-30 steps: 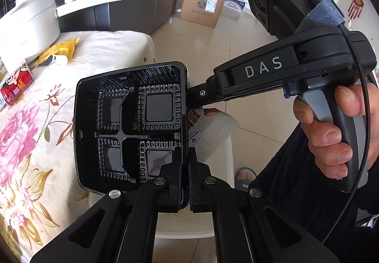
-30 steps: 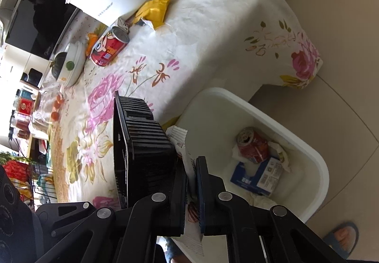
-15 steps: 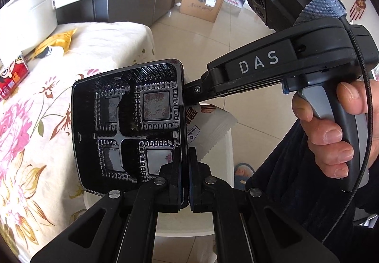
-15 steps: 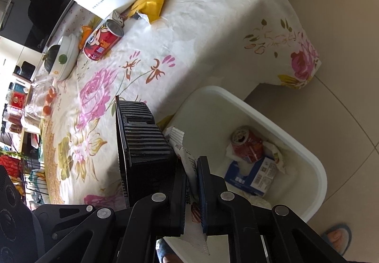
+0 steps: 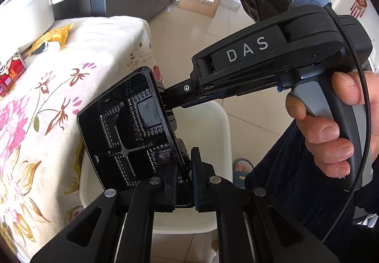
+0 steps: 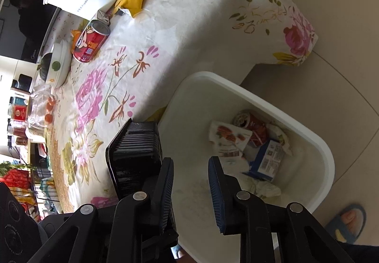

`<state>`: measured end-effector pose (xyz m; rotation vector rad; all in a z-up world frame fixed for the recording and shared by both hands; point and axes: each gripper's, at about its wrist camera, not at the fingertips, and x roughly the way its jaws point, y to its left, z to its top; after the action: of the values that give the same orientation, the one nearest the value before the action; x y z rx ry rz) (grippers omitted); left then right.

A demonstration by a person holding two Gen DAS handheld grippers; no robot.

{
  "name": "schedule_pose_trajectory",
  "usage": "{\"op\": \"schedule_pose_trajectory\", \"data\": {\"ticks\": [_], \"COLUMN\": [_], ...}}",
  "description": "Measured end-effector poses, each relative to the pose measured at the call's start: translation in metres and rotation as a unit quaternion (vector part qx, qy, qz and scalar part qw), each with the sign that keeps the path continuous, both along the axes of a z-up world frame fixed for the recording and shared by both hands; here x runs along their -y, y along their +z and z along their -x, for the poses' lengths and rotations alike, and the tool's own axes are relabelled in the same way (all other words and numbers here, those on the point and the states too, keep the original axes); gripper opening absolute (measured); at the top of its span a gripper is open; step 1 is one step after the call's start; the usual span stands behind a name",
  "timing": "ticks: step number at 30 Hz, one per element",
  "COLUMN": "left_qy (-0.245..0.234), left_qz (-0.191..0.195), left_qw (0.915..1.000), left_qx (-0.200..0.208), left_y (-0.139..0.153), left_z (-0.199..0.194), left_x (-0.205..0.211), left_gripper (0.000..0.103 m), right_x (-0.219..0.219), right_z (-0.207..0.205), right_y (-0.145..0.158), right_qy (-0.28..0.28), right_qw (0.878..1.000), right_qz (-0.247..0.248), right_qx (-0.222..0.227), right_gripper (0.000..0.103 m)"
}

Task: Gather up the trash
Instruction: 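Carry the tray with the left tool while the right tool carries the packet and releases it into the bin, then lower the black tray into the bin and open the left tool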

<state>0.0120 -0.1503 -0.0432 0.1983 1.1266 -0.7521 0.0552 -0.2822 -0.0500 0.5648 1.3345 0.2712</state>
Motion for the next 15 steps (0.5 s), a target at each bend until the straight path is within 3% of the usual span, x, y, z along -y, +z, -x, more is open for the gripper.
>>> {"op": "schedule_pose_trajectory", "data": {"ticks": [3,5,8,10,15], "left_qy": [0.0,0.0,0.0,0.0,-0.001], "left_qz": [-0.008,-0.01,-0.01,-0.01,-0.014], "left_qw": [1.0,0.9999,0.9999,1.0,0.9999], "left_qx": [0.001,0.0,0.001,0.0,0.003], "left_y": [-0.0024,-0.0031,-0.0034,-0.0036,-0.0049], "left_z": [-0.0012,0.0,0.0016,0.0022,0.0038], "left_x": [0.0015,0.0012,0.0015,0.0018,0.0021], "left_gripper": [0.012,0.014,0.015,0.02,0.029], "right_x": [0.0001,0.0004,0.0003,0.0002,0.0038], "right_z": [0.0001,0.0003,0.0006,0.0006,0.0003], "right_y": [0.0003,0.0,0.0003,0.0004,-0.0015], "right_qy": [-0.002,-0.004,-0.003,-0.004,-0.018], "right_qw": [1.0,1.0,1.0,1.0,1.0], "right_qz": [0.001,0.001,-0.002,-0.001,0.003], "right_qx": [0.0,0.0,0.001,0.001,-0.007], "right_gripper": [0.032,0.04,0.041,0.043,0.059]}}
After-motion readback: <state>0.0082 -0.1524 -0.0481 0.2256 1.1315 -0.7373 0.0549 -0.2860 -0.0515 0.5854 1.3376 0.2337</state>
